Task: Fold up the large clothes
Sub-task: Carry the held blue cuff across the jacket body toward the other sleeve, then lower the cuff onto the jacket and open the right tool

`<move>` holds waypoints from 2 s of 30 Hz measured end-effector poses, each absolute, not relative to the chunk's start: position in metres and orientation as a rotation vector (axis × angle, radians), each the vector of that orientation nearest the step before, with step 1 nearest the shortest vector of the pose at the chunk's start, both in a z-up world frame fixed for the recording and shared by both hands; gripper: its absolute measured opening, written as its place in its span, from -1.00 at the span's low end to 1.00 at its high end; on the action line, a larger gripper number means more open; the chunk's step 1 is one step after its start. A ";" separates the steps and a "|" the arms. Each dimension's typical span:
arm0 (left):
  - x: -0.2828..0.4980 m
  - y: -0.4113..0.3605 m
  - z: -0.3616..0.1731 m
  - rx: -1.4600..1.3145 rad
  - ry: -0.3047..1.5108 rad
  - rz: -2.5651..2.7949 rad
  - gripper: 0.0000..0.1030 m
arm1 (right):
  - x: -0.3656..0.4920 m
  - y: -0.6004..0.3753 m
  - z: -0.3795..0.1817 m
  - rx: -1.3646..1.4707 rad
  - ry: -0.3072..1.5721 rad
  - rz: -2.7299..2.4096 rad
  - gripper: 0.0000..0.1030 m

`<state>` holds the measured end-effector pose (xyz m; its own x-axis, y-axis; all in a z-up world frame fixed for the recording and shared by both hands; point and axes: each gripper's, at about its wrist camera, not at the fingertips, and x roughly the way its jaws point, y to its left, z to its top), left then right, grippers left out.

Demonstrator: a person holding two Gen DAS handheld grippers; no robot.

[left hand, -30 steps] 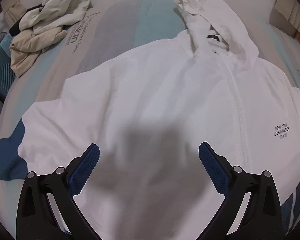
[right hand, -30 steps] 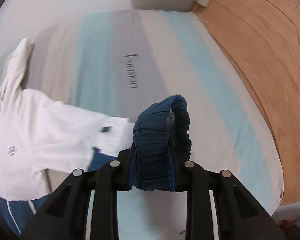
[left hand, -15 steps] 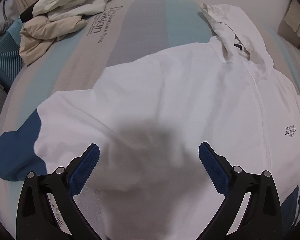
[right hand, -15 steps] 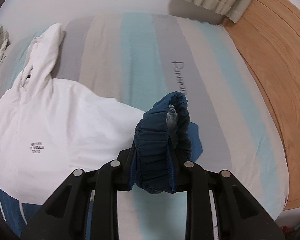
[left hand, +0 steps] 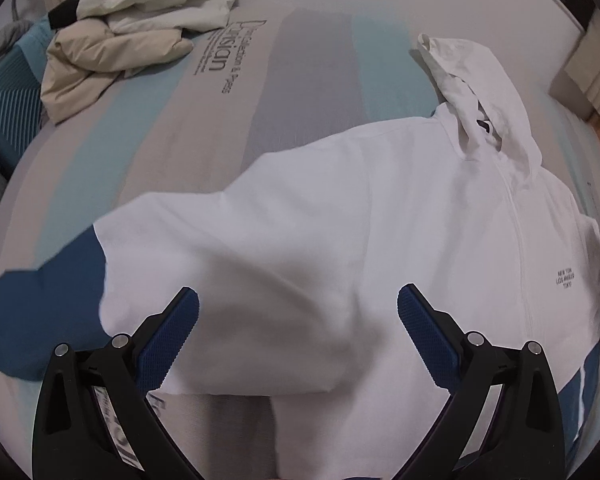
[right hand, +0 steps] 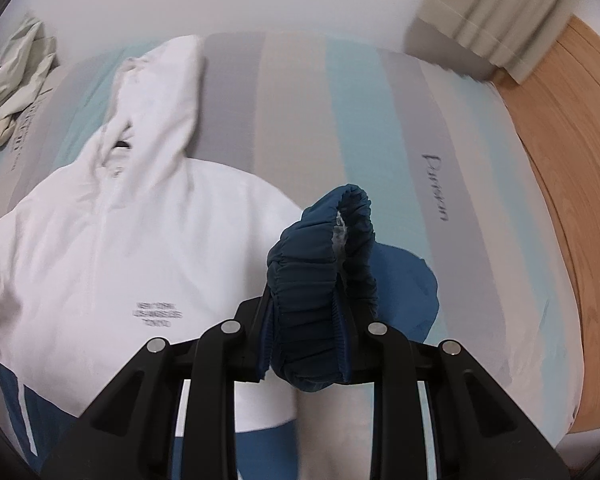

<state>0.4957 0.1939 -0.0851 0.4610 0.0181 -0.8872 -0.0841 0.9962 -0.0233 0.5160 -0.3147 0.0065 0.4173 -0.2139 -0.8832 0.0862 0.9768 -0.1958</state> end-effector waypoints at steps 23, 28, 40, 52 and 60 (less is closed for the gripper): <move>0.458 0.304 -0.076 -0.104 1.111 0.029 0.88 | 0.550 -0.098 0.038 -0.140 1.074 0.059 -0.54; 0.452 0.323 -0.083 -0.125 1.119 0.044 0.88 | 0.550 -0.050 0.033 -0.161 1.067 0.110 -0.54; 0.441 0.360 -0.098 -0.166 1.127 0.068 0.88 | 0.554 0.049 0.001 -0.156 1.119 0.247 -0.54; 0.437 0.401 -0.105 -0.193 1.115 0.092 0.88 | 0.546 0.130 -0.054 -0.222 1.194 0.331 -0.54; 0.424 0.433 -0.108 -0.222 1.092 0.126 0.88 | 0.533 0.165 -0.090 -0.274 1.212 0.346 -0.54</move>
